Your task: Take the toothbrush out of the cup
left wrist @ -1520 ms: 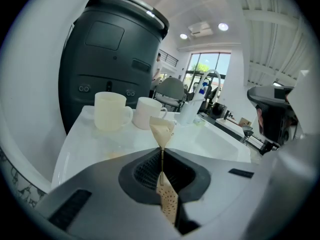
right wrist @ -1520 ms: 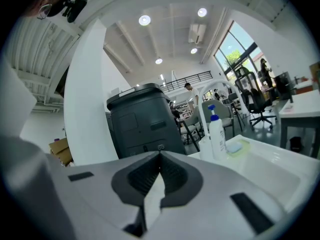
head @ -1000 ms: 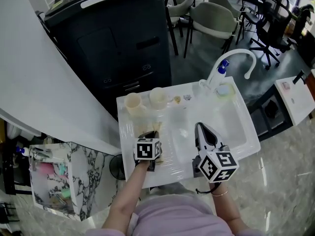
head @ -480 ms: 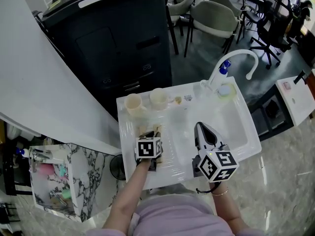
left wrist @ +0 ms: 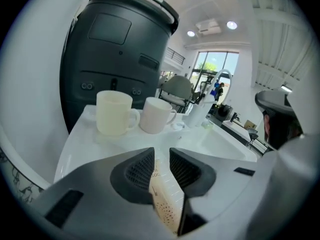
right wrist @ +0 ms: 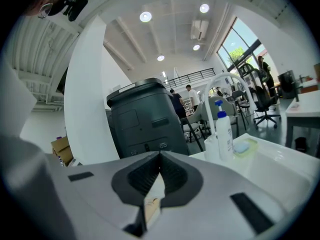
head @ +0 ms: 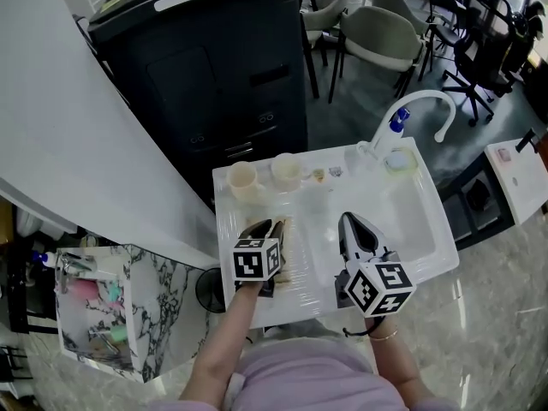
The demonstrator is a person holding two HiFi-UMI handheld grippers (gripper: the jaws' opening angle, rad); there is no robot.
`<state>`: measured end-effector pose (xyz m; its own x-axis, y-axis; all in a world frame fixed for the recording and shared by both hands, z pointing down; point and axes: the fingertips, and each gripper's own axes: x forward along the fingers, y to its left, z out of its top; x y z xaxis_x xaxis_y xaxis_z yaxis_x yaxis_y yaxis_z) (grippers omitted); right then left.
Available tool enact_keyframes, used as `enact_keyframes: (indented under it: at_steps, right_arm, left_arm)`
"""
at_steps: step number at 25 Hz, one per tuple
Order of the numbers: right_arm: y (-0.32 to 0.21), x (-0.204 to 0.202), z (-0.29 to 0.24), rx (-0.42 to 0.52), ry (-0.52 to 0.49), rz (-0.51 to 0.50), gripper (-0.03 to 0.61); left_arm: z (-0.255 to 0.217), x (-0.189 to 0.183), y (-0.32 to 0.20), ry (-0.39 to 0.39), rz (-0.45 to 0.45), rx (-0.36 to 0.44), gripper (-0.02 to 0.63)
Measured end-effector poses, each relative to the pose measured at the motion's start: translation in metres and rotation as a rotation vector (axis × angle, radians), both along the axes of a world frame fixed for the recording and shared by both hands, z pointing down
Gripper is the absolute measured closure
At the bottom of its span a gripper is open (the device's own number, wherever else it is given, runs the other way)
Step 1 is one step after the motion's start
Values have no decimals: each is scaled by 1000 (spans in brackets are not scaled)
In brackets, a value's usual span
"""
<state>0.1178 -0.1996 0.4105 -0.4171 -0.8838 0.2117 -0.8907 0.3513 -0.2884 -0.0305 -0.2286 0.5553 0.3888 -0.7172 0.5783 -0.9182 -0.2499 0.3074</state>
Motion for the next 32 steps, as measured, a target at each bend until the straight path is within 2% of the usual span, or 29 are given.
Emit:
enact_keyframes:
  at_steps: [5, 10, 18, 26, 32]
  right_arm:
    - [6, -11, -5, 13, -2, -17, 575]
    - [13, -20, -10, 28, -3, -32, 575]
    - [23, -30, -17, 42, 2, -38, 575]
    - [28, -34, -23, 54, 9, -36, 575]
    - [33, -39, -26, 59, 21, -53, 575]
  left_arm:
    - [-35, -13, 2, -4, -3, 113, 552]
    - [-69, -25, 4, -4, -3, 211, 561]
    - [-113, -52, 15, -41, -21, 339, 591]
    - [-142, -73, 32, -59, -34, 437, 611]
    - [-145, -82, 45, -43, -52, 454, 612]
